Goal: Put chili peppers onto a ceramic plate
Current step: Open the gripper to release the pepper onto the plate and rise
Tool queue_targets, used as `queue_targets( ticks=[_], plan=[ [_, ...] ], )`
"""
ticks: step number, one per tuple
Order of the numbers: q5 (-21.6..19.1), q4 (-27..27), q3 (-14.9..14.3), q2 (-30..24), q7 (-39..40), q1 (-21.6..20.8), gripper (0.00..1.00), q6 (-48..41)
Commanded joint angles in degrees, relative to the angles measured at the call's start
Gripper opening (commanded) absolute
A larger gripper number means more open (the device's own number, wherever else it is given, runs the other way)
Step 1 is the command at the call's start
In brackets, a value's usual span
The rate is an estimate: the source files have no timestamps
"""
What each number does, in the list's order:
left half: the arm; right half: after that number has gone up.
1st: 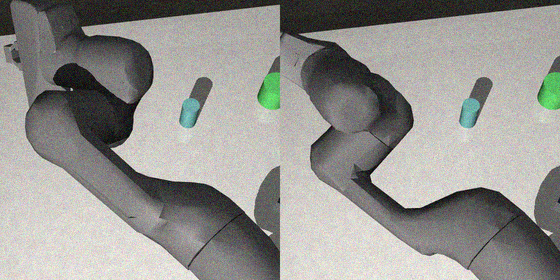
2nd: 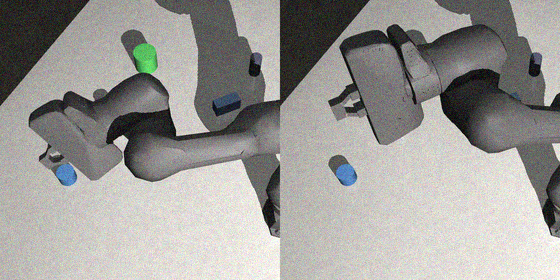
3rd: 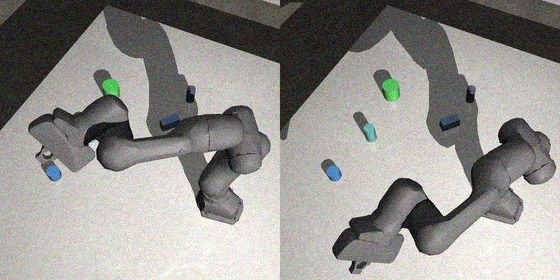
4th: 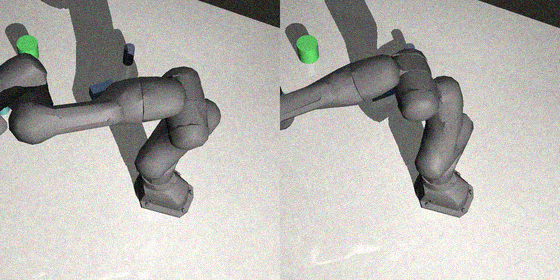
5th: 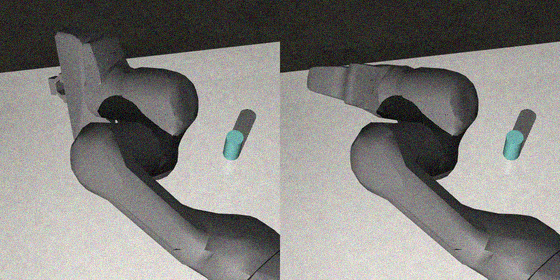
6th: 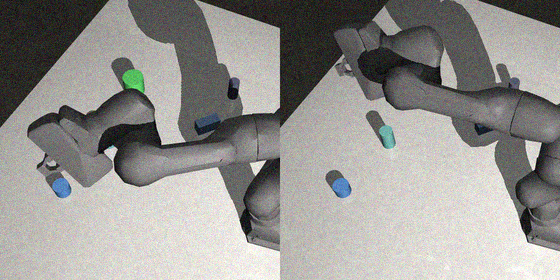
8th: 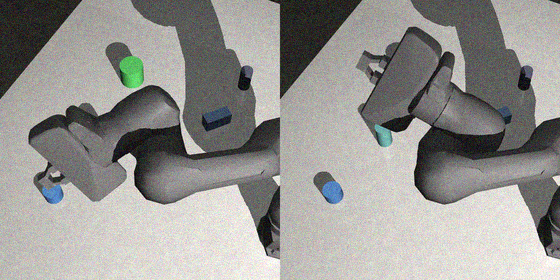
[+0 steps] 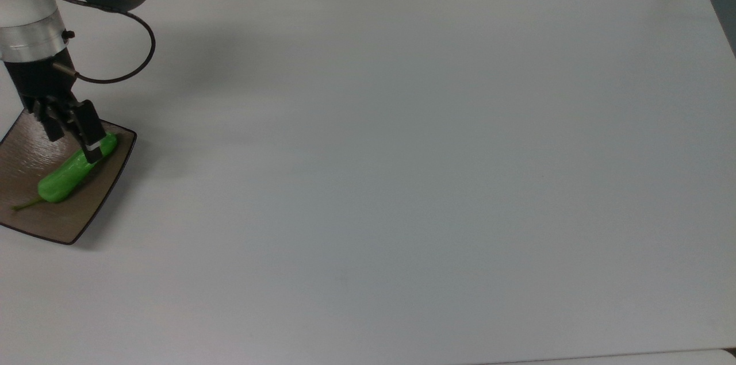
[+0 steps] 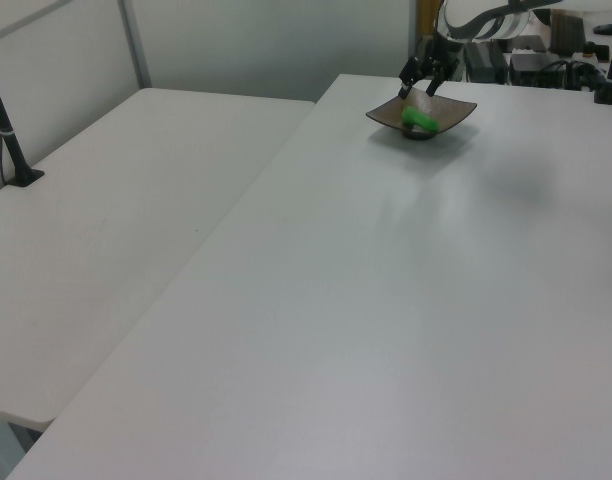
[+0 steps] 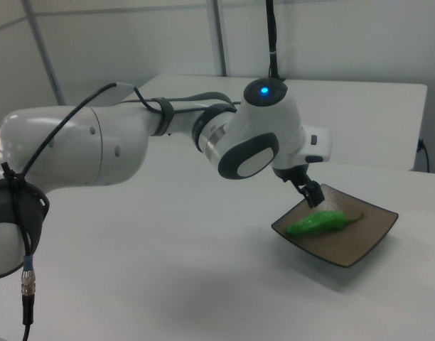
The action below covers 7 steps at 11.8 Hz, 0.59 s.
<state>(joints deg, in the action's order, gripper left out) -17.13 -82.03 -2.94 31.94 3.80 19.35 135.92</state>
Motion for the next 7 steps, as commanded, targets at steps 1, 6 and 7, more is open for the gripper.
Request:
queue_targets(
  ticks=[1, 6, 7],
  plan=[
    [2.25, -1.37, 1.53, -3.64, 0.51, -0.36, 1.0, -10.81],
    [7.62, -5.66, 5.47, -10.39, 0.25, -0.72, 1.0, -28.06],
    [9.29, -8.73, 6.18, -13.11, -0.88, -1.59, 1.0, -28.43]
  ],
)
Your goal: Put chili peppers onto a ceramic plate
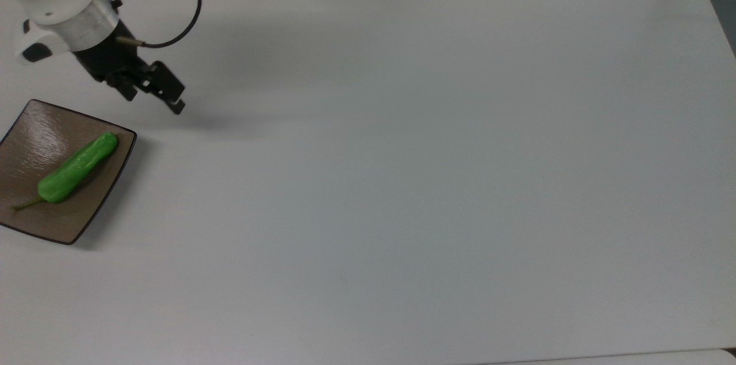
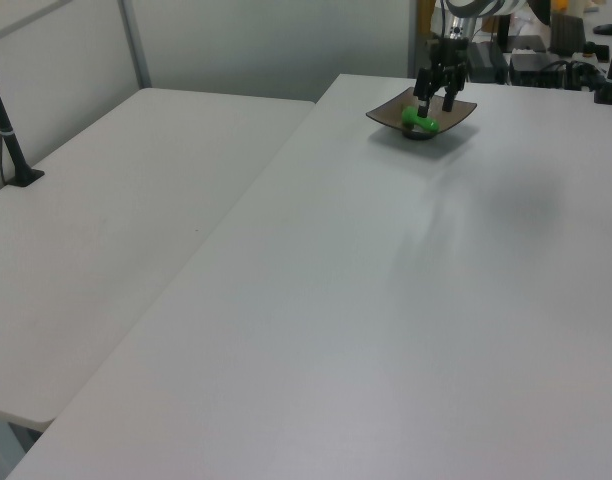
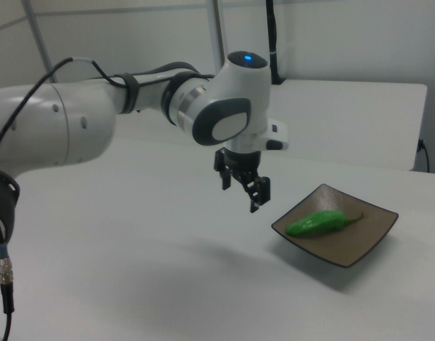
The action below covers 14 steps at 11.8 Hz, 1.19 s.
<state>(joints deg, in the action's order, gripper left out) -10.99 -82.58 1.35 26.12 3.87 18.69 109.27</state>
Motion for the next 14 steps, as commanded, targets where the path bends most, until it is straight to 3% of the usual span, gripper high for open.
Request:
queue_targets(
  ticks=[1, 7, 10, 12, 14],
  plan=[
    [4.3, -10.64, 2.07, -9.49, -2.54, -2.24, 1.0, -1.78],
    [10.54, -24.36, 1.55, -23.9, -5.98, -11.64, 1.0, -1.87],
    [13.87, -25.7, -0.2, -27.78, -8.43, -17.43, 1.0, -2.04],
    [13.8, -25.35, -3.1, -29.28, -9.23, -22.79, 1.0, -1.96],
    [13.19, -25.08, -3.11, -29.37, -9.32, -25.97, 1.0, -2.05]
  ],
)
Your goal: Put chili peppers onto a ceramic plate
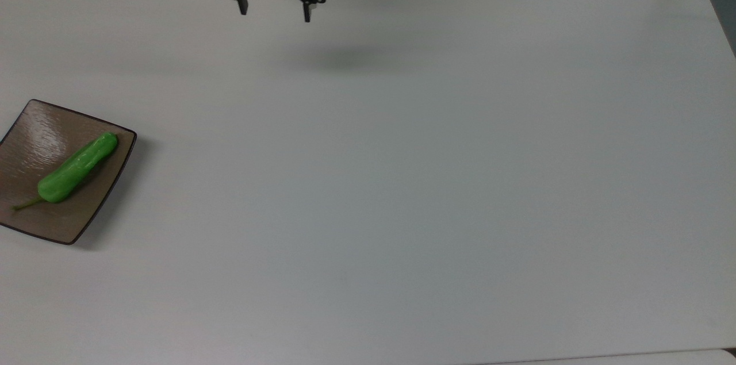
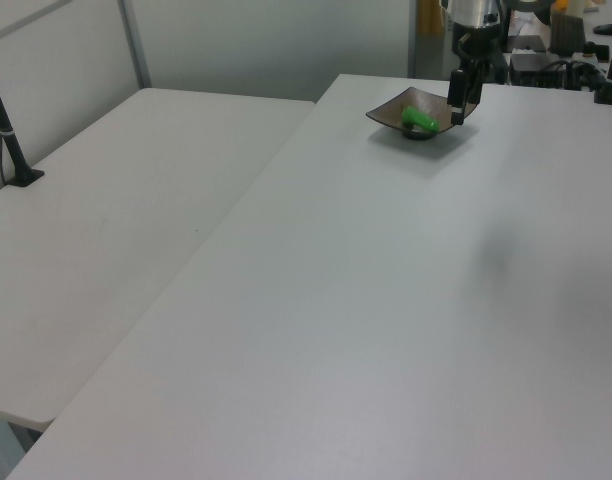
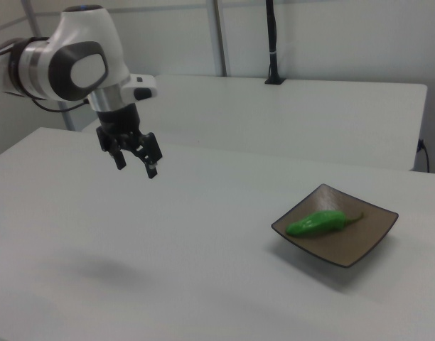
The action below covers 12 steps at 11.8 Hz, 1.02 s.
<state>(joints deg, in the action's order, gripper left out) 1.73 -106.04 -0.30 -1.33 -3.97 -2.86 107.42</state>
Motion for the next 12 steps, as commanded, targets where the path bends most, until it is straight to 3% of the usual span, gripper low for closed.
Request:
queue_targets(
  ticks=[1, 4, 8, 12],
  plan=[
    [0.47, -1.54, -1.29, -1.84, -1.39, -5.13, 1.0, -0.2],
    [0.21, -1.1, -0.41, -1.14, -1.3, -5.31, 1.0, 0.07],
    [-0.06, 0.3, 3.1, 0.18, -1.21, -2.5, 1.0, 0.68],
    [-0.23, 0.83, 3.37, 1.15, -0.78, -1.72, 1.0, 0.42]
  ],
)
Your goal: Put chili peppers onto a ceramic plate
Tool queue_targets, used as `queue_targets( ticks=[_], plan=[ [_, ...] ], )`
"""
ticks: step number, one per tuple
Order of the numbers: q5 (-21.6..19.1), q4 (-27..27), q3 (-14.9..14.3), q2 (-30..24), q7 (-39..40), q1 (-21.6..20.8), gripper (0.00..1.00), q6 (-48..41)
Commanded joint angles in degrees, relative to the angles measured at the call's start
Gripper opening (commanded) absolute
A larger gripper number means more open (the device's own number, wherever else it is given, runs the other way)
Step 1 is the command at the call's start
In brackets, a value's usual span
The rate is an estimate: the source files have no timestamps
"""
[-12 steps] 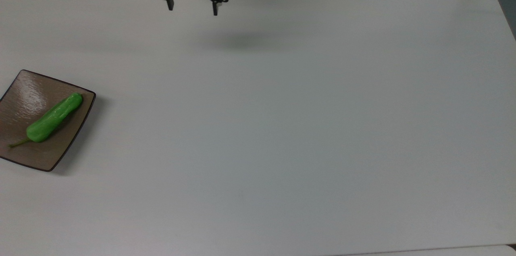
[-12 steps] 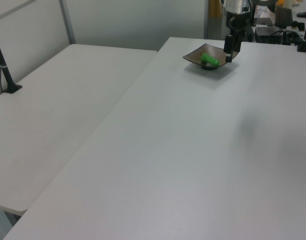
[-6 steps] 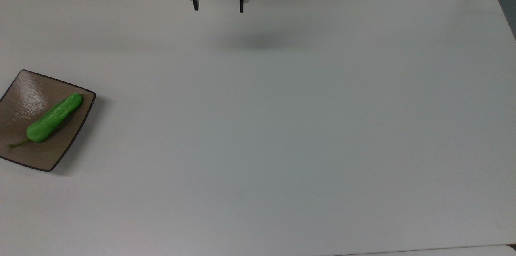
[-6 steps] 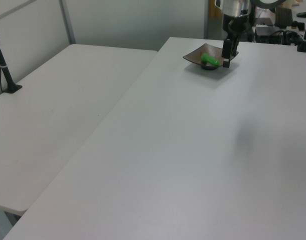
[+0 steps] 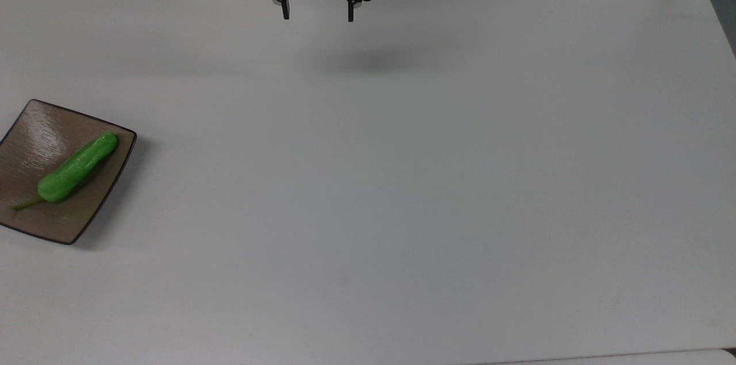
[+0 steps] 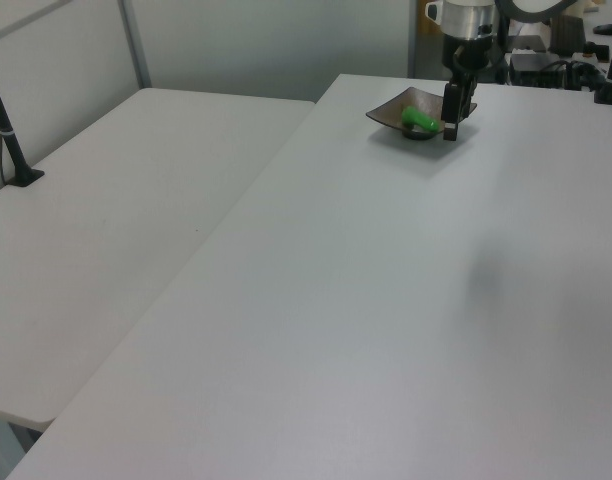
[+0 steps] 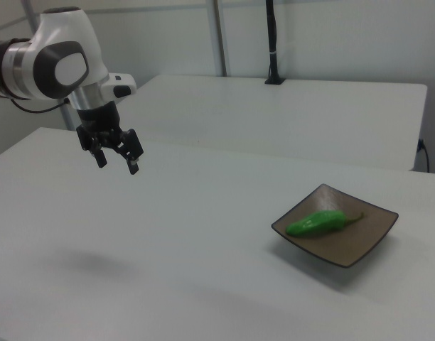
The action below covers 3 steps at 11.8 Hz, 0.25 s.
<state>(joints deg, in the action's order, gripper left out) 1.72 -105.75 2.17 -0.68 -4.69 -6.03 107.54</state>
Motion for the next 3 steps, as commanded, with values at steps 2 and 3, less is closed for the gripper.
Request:
queue_targets(
  ticks=[2, 3],
  plan=[
    [-0.22, 0.28, 1.52, 0.41, -0.67, 1.64, 1.0, -0.13],
    [-0.22, 0.37, 1.61, 0.5, -0.67, 1.64, 1.0, -0.05]
  ],
)
